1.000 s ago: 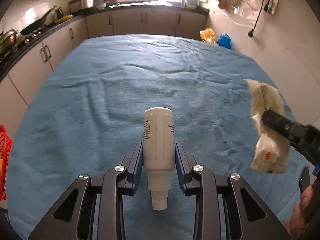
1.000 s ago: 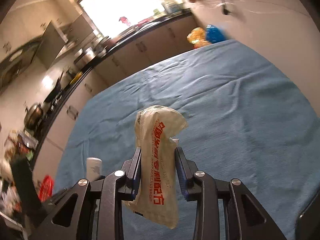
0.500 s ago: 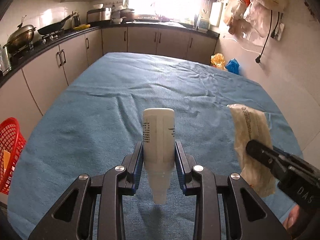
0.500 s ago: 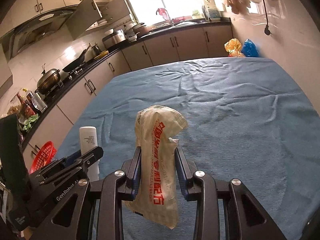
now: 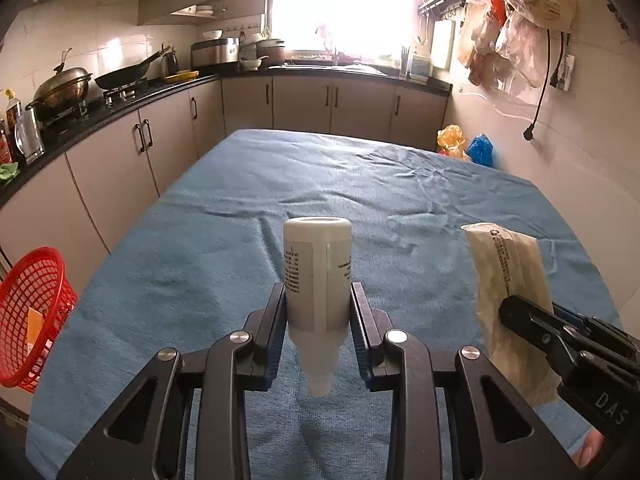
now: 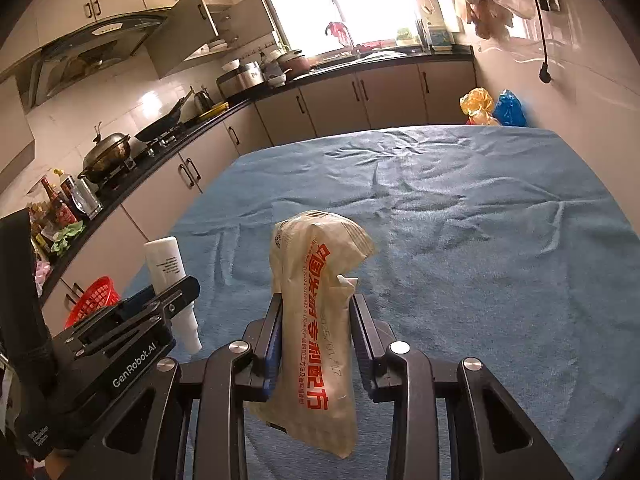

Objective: Collect trash
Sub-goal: 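Carry the white bottle and white bag with both tools over the red basket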

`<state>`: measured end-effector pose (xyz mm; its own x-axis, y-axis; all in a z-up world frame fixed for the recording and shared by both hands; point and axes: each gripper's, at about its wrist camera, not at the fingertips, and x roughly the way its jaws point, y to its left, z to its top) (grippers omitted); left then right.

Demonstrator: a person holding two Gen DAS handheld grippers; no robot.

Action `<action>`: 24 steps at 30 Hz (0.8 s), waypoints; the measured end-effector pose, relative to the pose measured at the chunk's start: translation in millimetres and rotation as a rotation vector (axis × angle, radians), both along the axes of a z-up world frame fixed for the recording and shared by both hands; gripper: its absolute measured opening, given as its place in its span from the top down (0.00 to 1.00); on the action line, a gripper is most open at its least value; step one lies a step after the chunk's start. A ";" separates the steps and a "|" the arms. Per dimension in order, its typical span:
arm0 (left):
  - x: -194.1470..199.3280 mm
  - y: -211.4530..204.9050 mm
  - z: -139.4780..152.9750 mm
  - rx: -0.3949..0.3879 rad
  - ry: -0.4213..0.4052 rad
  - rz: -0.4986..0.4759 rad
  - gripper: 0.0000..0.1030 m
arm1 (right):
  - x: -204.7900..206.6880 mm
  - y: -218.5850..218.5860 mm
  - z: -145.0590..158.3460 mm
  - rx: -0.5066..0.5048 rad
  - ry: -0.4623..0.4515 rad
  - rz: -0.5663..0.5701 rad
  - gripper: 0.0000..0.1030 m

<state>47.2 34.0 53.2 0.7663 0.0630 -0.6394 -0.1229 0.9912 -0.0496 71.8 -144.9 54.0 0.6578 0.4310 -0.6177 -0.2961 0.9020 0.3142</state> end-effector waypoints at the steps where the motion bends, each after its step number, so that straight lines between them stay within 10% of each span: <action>1: -1.4 0.3 0.5 0.007 -0.004 0.005 0.72 | -0.7 0.3 0.6 0.000 -0.005 0.002 0.67; 24: -86.4 60.5 38.8 0.033 -0.088 0.093 0.72 | -24.7 41.6 24.5 0.011 -0.046 0.103 0.67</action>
